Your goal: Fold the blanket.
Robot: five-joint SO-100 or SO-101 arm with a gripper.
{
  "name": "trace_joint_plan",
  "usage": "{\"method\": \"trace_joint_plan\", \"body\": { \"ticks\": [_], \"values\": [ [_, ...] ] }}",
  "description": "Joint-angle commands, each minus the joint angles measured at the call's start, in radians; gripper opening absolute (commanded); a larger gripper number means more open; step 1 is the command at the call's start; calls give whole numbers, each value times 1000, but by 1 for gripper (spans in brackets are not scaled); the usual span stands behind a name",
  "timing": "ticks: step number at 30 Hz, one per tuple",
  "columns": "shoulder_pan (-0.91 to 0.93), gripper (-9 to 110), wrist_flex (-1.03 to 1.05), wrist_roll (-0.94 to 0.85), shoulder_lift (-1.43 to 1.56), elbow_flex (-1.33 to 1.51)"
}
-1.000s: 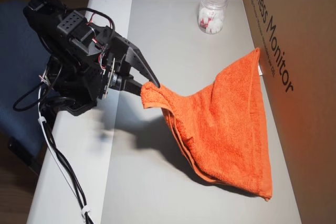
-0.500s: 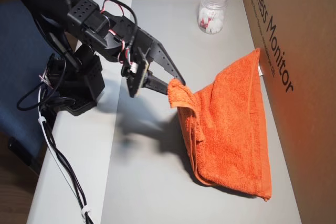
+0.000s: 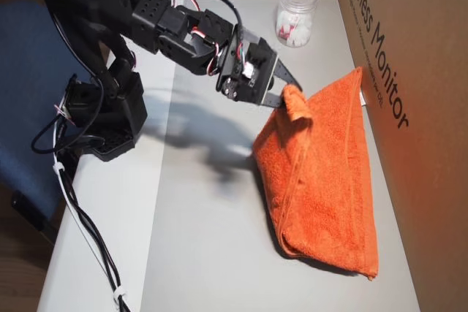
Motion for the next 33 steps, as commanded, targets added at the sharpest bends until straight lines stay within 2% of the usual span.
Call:
{"method": "trace_joint_plan", "body": {
  "ticks": [1, 33],
  "values": [
    [-46, 0, -20, -38, -46, -121],
    [-322, 0, -21, -443, -736, -811]
  ]
}}
